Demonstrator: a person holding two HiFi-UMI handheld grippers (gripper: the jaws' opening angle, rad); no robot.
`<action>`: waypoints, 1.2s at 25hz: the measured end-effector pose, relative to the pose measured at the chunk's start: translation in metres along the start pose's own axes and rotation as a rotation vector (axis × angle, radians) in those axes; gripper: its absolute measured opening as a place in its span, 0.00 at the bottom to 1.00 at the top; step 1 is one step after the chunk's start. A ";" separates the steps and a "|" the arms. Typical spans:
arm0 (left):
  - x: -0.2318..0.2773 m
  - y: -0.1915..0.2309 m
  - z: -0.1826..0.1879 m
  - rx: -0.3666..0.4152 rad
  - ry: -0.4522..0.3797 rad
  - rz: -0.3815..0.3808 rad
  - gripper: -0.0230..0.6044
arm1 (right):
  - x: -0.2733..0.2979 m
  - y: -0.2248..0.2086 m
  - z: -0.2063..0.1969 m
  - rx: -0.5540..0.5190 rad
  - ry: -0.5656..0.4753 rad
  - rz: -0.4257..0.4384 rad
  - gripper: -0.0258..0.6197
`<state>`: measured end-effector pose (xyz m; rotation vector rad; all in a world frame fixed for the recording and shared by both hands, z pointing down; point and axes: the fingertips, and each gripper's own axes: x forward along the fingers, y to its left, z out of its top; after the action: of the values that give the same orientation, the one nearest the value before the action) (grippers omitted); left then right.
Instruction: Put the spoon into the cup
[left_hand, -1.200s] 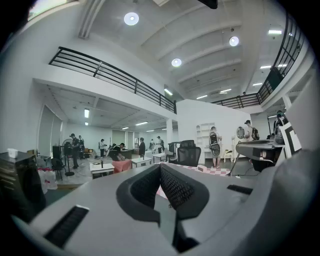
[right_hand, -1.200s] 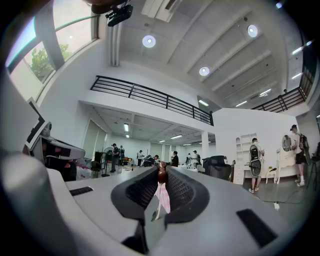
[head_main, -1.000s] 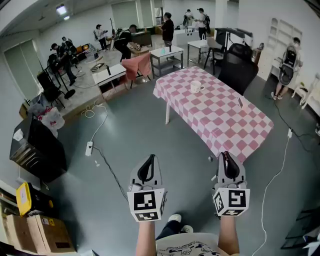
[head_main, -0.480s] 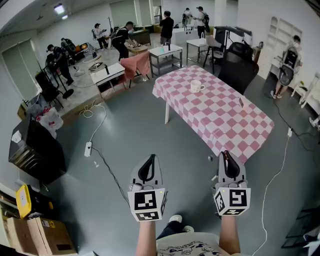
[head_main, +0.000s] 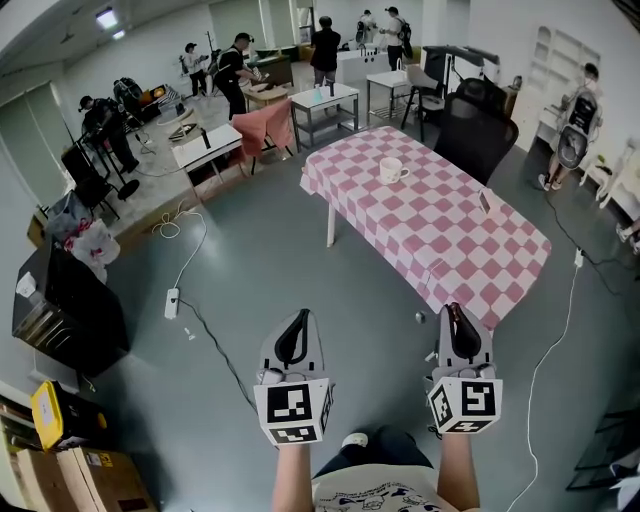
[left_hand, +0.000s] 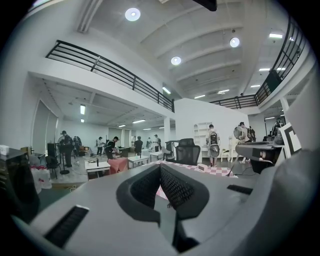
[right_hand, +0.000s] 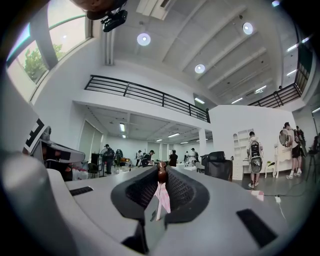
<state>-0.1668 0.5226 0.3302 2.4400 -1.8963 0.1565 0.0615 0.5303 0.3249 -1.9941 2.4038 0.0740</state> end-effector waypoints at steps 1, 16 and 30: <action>0.003 0.001 -0.001 -0.003 0.003 -0.001 0.06 | 0.003 0.000 -0.002 -0.002 0.005 -0.002 0.12; 0.105 0.029 -0.005 -0.024 0.025 0.019 0.06 | 0.107 -0.029 -0.013 -0.009 0.020 0.001 0.12; 0.290 0.055 0.036 -0.011 0.004 0.095 0.06 | 0.305 -0.092 -0.001 -0.012 -0.013 0.065 0.12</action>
<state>-0.1480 0.2261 0.3244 2.3413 -2.0071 0.1540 0.0958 0.2139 0.3099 -1.9135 2.4662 0.1025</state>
